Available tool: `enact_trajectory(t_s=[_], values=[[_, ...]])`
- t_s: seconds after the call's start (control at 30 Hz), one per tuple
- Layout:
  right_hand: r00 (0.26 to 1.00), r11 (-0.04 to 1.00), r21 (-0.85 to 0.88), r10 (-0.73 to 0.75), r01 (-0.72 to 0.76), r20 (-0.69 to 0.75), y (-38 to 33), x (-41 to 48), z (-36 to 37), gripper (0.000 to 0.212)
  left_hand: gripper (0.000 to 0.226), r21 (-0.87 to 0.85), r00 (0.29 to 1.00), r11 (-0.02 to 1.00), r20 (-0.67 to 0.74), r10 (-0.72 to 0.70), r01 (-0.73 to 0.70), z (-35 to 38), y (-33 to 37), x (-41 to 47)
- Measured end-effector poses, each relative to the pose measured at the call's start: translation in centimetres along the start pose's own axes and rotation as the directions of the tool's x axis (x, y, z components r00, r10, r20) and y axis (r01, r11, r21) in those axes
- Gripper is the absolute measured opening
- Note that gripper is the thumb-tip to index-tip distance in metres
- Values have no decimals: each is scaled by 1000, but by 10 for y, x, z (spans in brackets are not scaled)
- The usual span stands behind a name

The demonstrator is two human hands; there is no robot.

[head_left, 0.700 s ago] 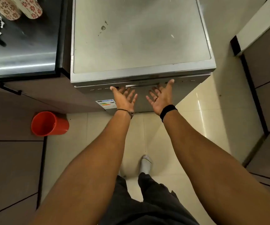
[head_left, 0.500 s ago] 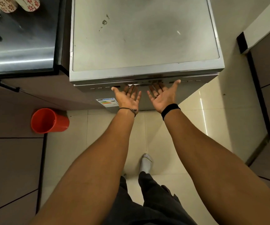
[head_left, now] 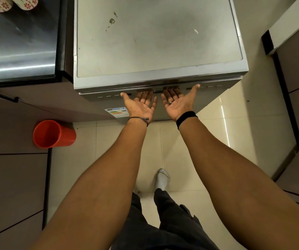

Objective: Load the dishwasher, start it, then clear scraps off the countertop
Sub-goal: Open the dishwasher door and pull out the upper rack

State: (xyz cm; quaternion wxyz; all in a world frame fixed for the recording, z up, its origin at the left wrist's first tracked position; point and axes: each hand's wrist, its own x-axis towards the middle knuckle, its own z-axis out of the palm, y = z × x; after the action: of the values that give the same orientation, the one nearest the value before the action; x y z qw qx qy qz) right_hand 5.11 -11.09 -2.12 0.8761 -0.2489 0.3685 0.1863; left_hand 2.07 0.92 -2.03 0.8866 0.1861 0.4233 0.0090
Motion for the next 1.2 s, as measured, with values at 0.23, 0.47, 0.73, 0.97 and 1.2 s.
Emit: enact_trajectory(t_s=[0.23,0.47,0.73,0.97,1.2], values=[[1000,1000,-31,-1,0,-24,13,-17,-24,95,89,100,999,995,-36,11,-7,-25,-11,-14],[995,998,-65,-16,10,-96,28,-34,-46,88,34,919,748,-77,362,556,-387,-52,-31,-51],[995,982,-185,13,-32,-101,31,-53,-77,81,64,493,793,-827,601,101,-268,-36,15,-5],[585,-427,-807,-557,407,590,24,-60,-93,29,68,471,851,-839,525,19,-272,-69,7,-7],[880,-791,-525,37,316,474,8,-30,-63,105,57,454,867,-840,497,-38,-297,-89,4,-22]])
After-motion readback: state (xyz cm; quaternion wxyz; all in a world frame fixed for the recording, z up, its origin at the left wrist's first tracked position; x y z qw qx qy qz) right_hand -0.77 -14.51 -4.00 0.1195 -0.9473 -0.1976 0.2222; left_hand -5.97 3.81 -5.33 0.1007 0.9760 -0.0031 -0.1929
